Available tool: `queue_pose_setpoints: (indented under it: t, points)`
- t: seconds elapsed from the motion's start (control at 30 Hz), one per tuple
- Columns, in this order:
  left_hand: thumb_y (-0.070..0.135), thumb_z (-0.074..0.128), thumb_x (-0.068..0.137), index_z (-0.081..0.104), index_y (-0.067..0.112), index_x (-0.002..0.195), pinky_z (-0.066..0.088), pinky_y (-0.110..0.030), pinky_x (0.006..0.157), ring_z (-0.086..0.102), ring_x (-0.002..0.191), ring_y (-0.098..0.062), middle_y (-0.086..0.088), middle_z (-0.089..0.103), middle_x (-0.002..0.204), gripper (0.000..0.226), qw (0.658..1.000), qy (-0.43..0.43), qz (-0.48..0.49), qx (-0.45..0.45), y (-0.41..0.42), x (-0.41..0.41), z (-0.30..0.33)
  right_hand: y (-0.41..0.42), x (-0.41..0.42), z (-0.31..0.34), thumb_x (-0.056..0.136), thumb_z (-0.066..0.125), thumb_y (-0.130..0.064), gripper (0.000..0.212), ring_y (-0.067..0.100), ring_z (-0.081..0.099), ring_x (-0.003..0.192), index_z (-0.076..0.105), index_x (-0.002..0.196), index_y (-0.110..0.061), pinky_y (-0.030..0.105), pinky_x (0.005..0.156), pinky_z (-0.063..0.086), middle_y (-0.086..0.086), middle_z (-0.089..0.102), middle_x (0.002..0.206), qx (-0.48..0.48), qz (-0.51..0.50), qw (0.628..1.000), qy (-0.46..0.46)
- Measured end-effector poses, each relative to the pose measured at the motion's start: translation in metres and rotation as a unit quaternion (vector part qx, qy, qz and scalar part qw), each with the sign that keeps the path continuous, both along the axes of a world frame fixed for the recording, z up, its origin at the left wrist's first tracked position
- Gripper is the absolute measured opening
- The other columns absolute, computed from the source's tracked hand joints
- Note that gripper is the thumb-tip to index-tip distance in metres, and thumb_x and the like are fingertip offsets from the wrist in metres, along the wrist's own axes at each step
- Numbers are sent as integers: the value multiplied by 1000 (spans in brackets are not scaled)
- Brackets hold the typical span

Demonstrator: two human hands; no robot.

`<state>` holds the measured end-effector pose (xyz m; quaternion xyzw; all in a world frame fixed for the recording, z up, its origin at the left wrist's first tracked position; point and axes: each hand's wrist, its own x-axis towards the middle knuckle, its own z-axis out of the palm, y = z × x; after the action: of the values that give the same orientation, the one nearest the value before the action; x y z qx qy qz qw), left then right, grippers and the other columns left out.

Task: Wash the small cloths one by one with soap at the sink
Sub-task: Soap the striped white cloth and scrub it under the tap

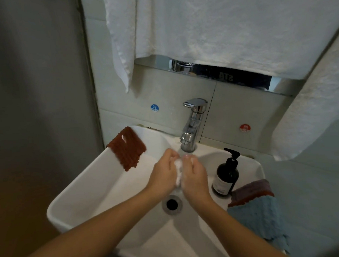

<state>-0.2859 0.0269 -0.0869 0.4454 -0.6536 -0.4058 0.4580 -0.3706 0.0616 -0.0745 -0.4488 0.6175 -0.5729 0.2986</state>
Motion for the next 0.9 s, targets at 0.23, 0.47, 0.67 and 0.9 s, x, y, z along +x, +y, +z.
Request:
queue_pose_setpoints:
  t: [0.23,0.47,0.67,0.9]
  points:
    - [25,45,102,54,16,93,44,-31,67,58,77,-15,5,59,78,16,996,-25,85,8,-9,-2,15,5,4,-10,103,41,-34,32,15,51,67,50,78,-16,33,62,41,-3,52,69,61,35,989,129]
    - [30,48,101,52,22,85,44,-23,57,56,60,-3,6,60,69,19,999,35,-32,1,15,-10,20,-10,-12,12,103,43,-27,15,11,59,69,52,91,-22,20,55,44,-4,62,79,-17,-70,997,22]
    - [27,42,104,53,19,89,48,-32,60,56,65,-9,5,58,72,20,999,1,35,7,1,-3,11,2,-2,1,103,41,-18,26,5,47,61,50,78,-18,23,57,41,-5,52,69,-75,28,996,34]
    - [32,41,103,54,13,86,42,-31,62,53,67,-12,4,55,71,29,992,19,123,7,-5,-2,14,1,6,-11,101,43,-13,30,14,42,62,45,72,-20,30,55,35,-2,46,66,8,69,997,21]
